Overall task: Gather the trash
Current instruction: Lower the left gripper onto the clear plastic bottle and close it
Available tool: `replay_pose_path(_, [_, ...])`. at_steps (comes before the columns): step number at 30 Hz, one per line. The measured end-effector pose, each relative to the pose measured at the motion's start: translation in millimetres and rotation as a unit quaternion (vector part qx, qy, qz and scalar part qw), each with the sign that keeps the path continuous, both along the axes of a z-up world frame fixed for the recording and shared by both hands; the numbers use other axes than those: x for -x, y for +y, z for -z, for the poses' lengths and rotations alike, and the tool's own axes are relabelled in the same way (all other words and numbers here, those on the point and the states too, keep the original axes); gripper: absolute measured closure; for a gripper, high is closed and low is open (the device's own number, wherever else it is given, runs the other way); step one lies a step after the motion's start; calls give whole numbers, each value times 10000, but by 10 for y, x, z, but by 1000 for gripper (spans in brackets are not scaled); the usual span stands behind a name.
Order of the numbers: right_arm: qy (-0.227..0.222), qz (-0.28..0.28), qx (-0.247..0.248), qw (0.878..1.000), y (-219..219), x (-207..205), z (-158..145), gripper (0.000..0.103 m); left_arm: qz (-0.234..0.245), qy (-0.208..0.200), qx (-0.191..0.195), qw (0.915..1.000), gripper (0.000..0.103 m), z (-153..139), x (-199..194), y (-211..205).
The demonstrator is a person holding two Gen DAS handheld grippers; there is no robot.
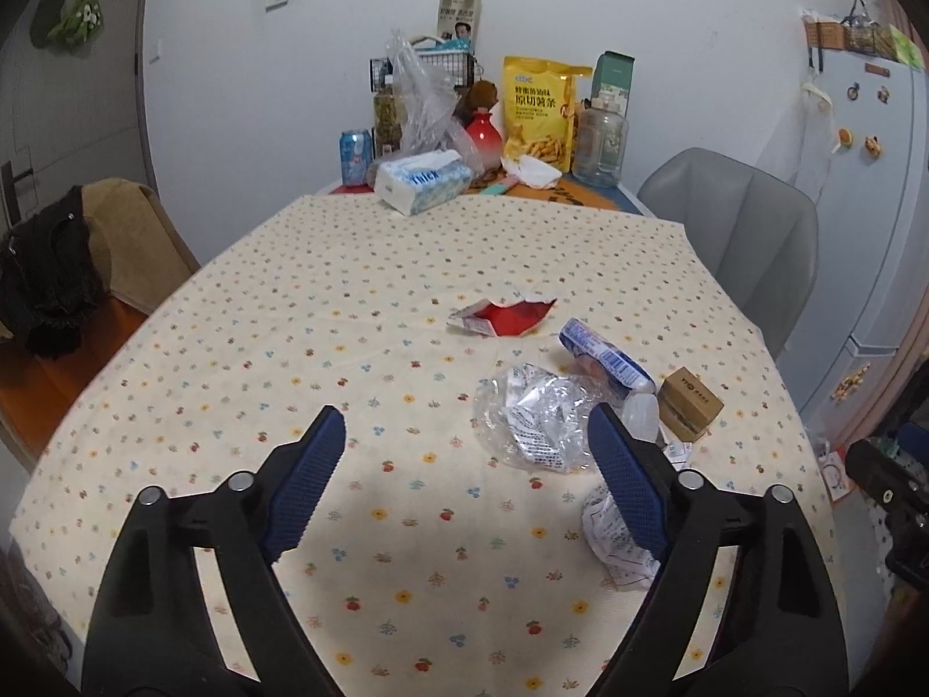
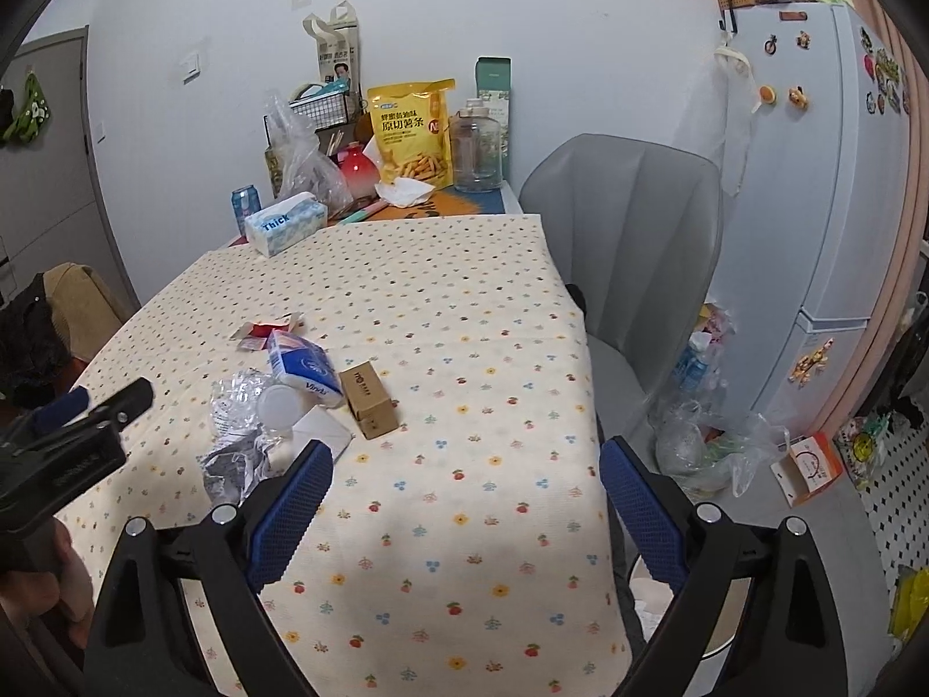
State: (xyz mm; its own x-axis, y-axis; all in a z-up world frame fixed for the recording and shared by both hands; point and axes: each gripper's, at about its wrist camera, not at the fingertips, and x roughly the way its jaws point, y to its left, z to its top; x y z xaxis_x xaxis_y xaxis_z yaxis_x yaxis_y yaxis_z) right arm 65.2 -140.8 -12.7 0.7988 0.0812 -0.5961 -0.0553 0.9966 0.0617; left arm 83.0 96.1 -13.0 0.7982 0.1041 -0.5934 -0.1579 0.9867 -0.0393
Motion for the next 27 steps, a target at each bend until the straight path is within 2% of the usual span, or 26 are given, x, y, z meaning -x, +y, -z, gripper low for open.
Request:
replay_pose_path(7, [119, -12, -61, 9999, 10, -121, 78, 14, 289, 71, -98, 9995, 18, 55, -180, -238])
replay_pose_path(11, [140, 85, -58, 9998, -66, -186, 110, 14, 379, 200, -93, 9990, 10, 132, -345, -327])
replay_pose_path(20, [343, 201, -199, 9990, -239, -364, 254, 14, 487, 405, -227, 9977, 10, 218, -630, -547])
replay_pose_path(27, [422, 150, -186, 9988, -243, -488, 308, 14, 463, 734, -325, 9957, 10, 350, -836, -575])
